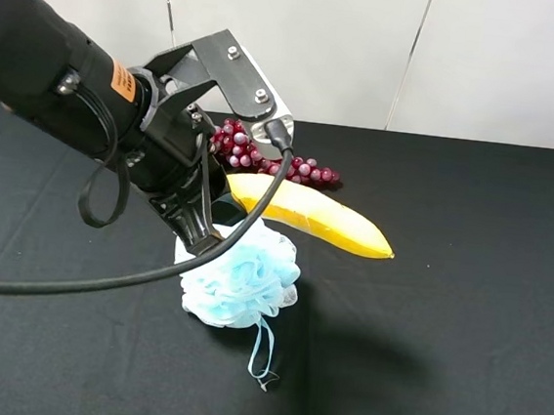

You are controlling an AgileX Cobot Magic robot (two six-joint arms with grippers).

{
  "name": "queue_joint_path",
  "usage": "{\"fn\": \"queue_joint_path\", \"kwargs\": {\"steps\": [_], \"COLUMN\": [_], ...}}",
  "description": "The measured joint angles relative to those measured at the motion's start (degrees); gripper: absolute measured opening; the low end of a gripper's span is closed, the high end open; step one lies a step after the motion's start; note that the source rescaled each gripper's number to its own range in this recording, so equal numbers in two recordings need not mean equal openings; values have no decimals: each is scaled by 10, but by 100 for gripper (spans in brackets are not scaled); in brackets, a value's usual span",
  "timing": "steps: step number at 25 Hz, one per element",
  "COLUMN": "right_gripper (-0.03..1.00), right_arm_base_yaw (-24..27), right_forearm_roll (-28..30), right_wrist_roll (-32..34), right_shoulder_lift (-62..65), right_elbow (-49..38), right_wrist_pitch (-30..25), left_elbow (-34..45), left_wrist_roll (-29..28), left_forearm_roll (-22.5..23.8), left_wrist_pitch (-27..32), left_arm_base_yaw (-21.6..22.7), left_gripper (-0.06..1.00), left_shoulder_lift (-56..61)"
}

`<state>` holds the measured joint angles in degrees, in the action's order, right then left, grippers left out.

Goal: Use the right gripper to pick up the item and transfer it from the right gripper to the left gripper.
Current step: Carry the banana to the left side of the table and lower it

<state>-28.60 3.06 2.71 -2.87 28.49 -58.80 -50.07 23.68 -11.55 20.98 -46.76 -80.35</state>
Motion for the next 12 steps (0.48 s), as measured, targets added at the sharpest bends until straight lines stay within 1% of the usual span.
{"fn": "queue_joint_path", "kwargs": {"steps": [1, 5, 8, 12], "right_gripper": [100, 100, 100, 100], "right_arm_base_yaw": [28, 107, 141, 150], "right_forearm_roll": [0, 0, 0, -2], "right_wrist_roll": [0, 0, 0, 0], "right_shoulder_lift": [13, 31, 32, 32], "right_elbow": [0, 0, 0, 0], "right_wrist_pitch": [0, 0, 0, 0], "left_elbow": [0, 0, 0, -1], "left_wrist_roll": [0, 0, 0, -1], "left_forearm_roll": [0, 0, 0, 0], "left_wrist_pitch": [0, 0, 0, 1], "left_arm_base_yaw": [0, 0, 0, 0], "left_gripper": [0, 0, 0, 0], "left_shoulder_lift": [0, 0, 0, 0]}}
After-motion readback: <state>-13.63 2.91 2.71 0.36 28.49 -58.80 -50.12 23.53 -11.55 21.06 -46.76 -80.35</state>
